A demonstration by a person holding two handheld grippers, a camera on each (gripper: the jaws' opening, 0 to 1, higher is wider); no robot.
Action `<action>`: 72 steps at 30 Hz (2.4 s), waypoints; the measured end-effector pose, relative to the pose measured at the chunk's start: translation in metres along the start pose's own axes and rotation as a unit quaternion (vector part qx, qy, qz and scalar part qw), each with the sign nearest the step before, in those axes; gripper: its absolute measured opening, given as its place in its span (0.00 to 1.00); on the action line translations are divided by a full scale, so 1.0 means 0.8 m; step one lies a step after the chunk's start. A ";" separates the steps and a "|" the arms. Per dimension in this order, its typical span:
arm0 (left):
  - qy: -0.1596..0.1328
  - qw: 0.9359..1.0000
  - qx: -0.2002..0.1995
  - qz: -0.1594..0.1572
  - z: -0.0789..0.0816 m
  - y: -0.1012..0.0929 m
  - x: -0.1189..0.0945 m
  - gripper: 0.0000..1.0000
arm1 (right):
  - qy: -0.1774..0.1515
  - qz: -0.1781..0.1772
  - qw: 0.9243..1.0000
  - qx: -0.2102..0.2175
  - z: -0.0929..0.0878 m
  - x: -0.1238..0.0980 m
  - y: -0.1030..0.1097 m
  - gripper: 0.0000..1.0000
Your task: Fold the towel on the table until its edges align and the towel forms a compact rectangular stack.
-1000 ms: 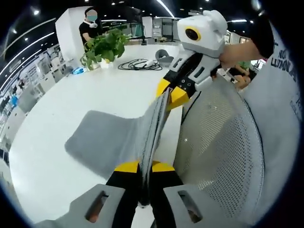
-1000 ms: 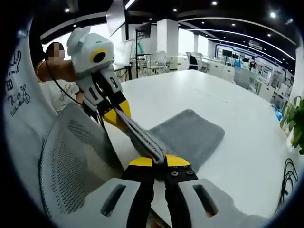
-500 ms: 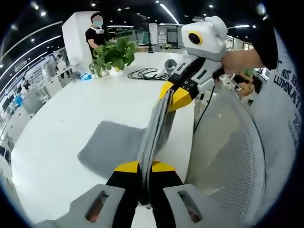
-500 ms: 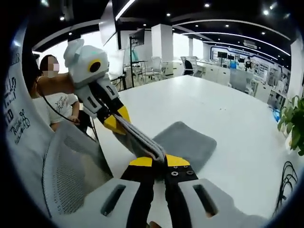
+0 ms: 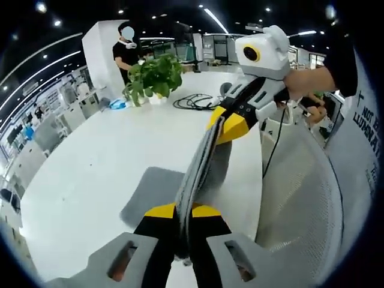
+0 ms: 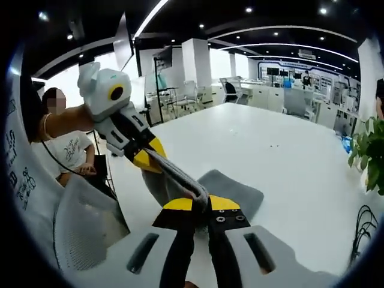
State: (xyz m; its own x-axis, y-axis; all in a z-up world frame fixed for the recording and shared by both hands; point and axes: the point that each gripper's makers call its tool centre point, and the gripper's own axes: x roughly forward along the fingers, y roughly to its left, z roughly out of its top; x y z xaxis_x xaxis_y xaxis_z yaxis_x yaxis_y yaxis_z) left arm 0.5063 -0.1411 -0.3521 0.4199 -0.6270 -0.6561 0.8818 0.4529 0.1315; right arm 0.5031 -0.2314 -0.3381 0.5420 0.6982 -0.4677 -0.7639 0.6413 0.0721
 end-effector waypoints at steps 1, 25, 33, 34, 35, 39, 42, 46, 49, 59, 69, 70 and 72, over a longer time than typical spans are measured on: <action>0.000 1.000 -0.002 0.001 0.001 0.004 0.001 0.07 | -0.001 0.000 1.000 0.001 0.001 0.000 0.000 0.05; 0.032 0.998 -0.047 -0.026 -0.031 0.083 0.085 0.07 | 0.046 0.002 0.998 0.048 -0.015 0.092 -0.085 0.05; 0.043 0.993 -0.100 -0.050 -0.059 0.099 0.124 0.07 | 0.073 -0.001 0.994 0.078 -0.043 0.129 -0.107 0.05; 0.044 0.992 -0.104 -0.053 -0.061 0.101 0.130 0.07 | 0.076 -0.004 0.993 0.086 -0.047 0.133 -0.111 0.05; 0.045 0.992 -0.108 -0.055 -0.063 0.102 0.134 0.07 | 0.078 -0.005 0.993 0.089 -0.048 0.136 -0.117 0.05; 0.052 0.989 -0.123 -0.070 -0.072 0.108 0.156 0.08 | 0.088 -0.014 0.990 0.109 -0.063 0.147 -0.128 0.05; 0.061 0.988 -0.124 -0.073 -0.079 0.110 0.168 0.09 | 0.095 -0.019 0.988 0.118 -0.071 0.150 -0.132 0.05; 0.071 0.989 -0.119 -0.060 -0.088 0.115 0.182 0.13 | 0.103 -0.032 0.986 0.128 -0.084 0.162 -0.147 0.06; 0.069 0.990 -0.117 -0.042 -0.094 0.114 0.188 0.15 | 0.109 -0.042 0.985 0.129 -0.088 0.166 -0.157 0.06; 0.051 0.991 -0.118 0.045 -0.098 0.159 0.172 0.25 | 0.096 -0.065 0.986 0.116 -0.078 0.160 -0.171 0.08; 0.010 0.982 -0.177 0.067 -0.084 0.170 0.143 0.26 | 0.082 -0.073 0.988 0.108 -0.068 0.142 -0.172 0.13; 0.010 0.982 -0.178 0.067 -0.084 0.169 0.142 0.27 | 0.082 -0.073 0.988 0.106 -0.068 0.140 -0.170 0.13; 0.002 0.982 -0.176 0.071 -0.080 0.166 0.136 0.31 | 0.082 -0.071 0.989 0.103 -0.066 0.135 -0.166 0.15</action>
State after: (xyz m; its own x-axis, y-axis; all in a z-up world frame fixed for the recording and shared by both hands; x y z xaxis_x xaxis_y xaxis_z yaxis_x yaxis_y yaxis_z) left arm 0.6551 -0.1086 -0.4534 0.5314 -0.5396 -0.6530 0.6855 0.7268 -0.0428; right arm 0.6447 -0.2581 -0.4449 0.5615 0.5462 -0.6216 -0.5878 0.7920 0.1650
